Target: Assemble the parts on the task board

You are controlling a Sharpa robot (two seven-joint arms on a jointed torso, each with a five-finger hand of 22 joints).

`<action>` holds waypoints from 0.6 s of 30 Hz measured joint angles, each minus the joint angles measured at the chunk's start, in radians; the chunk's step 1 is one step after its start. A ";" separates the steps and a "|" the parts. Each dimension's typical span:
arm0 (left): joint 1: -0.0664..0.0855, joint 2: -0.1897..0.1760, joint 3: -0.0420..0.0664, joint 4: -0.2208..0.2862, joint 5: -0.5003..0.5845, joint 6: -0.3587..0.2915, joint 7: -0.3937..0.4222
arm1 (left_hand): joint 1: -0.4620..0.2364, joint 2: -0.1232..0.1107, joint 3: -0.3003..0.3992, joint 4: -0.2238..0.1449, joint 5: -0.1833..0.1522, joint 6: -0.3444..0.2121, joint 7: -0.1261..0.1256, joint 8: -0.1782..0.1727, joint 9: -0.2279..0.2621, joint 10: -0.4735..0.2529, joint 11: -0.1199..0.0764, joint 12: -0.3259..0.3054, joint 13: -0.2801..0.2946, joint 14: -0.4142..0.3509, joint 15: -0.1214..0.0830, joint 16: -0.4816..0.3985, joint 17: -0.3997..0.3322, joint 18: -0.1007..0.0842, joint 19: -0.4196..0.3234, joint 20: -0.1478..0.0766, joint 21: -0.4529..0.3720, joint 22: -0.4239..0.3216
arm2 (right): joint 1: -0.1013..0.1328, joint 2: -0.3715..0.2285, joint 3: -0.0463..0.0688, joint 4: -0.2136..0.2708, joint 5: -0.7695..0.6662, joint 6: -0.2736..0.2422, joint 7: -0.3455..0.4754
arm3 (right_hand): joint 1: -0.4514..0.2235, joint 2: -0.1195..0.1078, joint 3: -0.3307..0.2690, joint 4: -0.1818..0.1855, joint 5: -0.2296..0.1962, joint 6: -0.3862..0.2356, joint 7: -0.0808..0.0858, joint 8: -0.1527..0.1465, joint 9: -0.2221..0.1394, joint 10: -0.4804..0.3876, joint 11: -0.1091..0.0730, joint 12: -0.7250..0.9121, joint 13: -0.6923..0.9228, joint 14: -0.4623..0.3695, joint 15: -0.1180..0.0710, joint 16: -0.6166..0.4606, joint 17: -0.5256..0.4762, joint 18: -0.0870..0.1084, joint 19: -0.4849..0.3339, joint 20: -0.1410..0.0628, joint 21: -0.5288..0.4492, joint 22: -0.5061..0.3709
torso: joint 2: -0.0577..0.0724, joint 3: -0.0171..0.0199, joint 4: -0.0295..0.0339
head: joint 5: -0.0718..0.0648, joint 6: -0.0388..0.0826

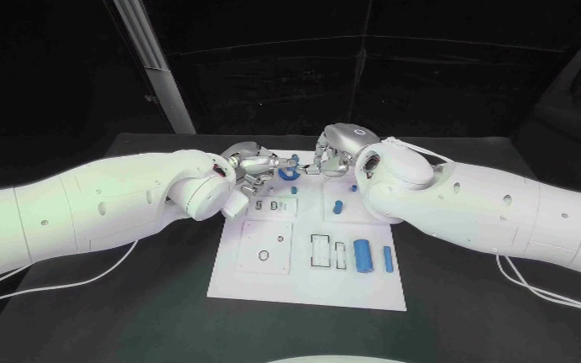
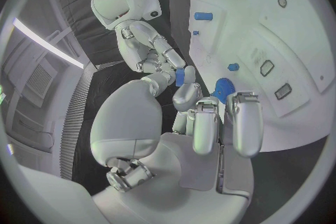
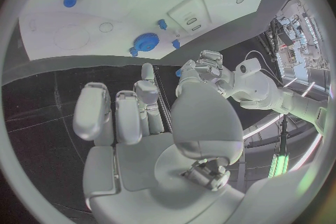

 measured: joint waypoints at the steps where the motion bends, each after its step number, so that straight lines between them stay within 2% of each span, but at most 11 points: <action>1: 0.000 0.000 0.000 0.000 0.000 0.001 0.000 | 0.000 0.000 0.000 0.000 0.000 0.000 0.000 0.000 0.000 0.000 0.000 0.000 0.000 0.000 0.000 0.000 0.000 0.000 0.000 0.000 0.000 0.000 | 0.000 0.000 0.000 0.000 -0.001 0.000 0.000 | 0.000 0.000 0.000 0.000 0.000 0.000 0.000 0.004 0.000 0.000 0.000 0.000 0.000 0.000 0.000 0.000 0.000 0.000 0.000 0.000 0.000 0.000 | 0.000 0.0000 0.0000 | 0.000 0.000; 10: 0.000 0.000 0.000 0.000 0.000 0.004 0.000 | -0.007 -0.007 0.014 -0.014 0.002 0.003 0.003 0.000 0.000 0.000 0.000 0.000 0.001 0.000 0.000 0.000 0.000 0.000 0.000 0.000 0.000 0.000 | 0.000 0.001 0.000 -0.004 -0.003 -0.002 0.001 | 0.008 0.000 0.000 0.000 -0.004 -0.001 0.001 0.004 0.000 0.000 0.000 -0.004 0.000 0.000 0.000 0.000 0.000 0.000 0.000 0.000 0.000 0.000 | 0.000 0.0001 0.0000 | -0.001 0.001; 18: 0.000 -0.001 0.000 -0.001 -0.001 0.004 0.000 | -0.007 -0.007 0.017 -0.011 0.005 0.002 0.002 0.003 -0.001 0.001 0.001 0.000 0.002 0.000 0.000 0.000 0.000 0.000 0.000 0.000 0.000 0.000 | 0.000 -0.004 0.000 -0.005 -0.003 -0.003 0.003 | 0.008 0.000 0.000 0.000 -0.009 -0.004 0.004 0.003 0.000 0.000 0.000 -0.004 0.000 0.000 0.000 0.000 0.000 0.000 0.000 0.000 0.000 0.000 | 0.000 0.0001 -0.0001 | -0.002 0.001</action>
